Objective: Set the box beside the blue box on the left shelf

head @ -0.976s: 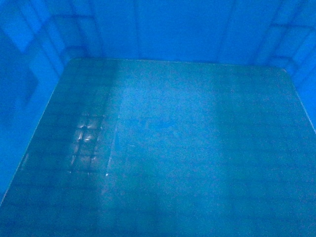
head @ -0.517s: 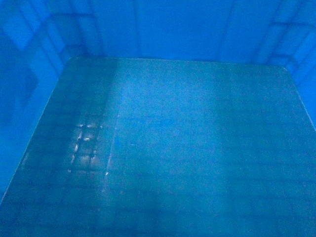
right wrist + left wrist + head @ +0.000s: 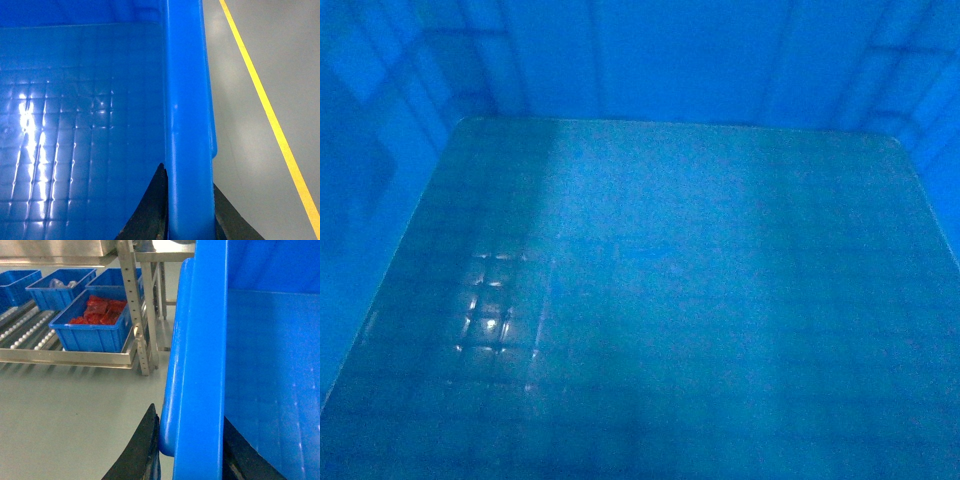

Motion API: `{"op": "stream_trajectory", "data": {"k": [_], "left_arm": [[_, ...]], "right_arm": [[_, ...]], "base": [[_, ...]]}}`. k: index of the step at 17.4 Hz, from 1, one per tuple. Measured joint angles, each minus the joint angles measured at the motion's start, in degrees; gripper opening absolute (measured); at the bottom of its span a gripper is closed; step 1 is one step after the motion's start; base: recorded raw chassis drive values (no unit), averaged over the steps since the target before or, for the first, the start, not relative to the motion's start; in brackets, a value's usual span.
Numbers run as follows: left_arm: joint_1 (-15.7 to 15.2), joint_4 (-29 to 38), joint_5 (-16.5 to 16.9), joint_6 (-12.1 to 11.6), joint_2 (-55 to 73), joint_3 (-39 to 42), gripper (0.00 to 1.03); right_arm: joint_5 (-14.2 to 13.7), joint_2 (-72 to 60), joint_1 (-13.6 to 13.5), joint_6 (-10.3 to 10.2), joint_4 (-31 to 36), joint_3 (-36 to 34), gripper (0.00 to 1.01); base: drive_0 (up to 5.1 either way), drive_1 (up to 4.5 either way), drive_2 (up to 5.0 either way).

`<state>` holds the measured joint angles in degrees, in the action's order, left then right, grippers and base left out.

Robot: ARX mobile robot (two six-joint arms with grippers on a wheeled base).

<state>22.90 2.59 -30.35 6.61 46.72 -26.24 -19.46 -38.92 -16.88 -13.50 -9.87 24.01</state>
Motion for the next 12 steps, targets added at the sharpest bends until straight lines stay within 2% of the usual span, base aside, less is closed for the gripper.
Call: {"op": "stream_trajectory", "data": {"k": [7, 12], "left_arm": [[0.0, 0.0, 0.0, 0.0, 0.0, 0.0, 0.20], [0.0, 0.1, -0.1, 0.0, 0.0, 0.0, 0.20]], "right_arm": [[0.0, 0.0, 0.0, 0.0, -0.2, 0.0, 0.09], [0.0, -0.3, 0.0, 0.0, 0.1, 0.0, 0.09]], "base": [[0.0, 4.18, -4.1], [0.0, 0.00, 0.0]]}}
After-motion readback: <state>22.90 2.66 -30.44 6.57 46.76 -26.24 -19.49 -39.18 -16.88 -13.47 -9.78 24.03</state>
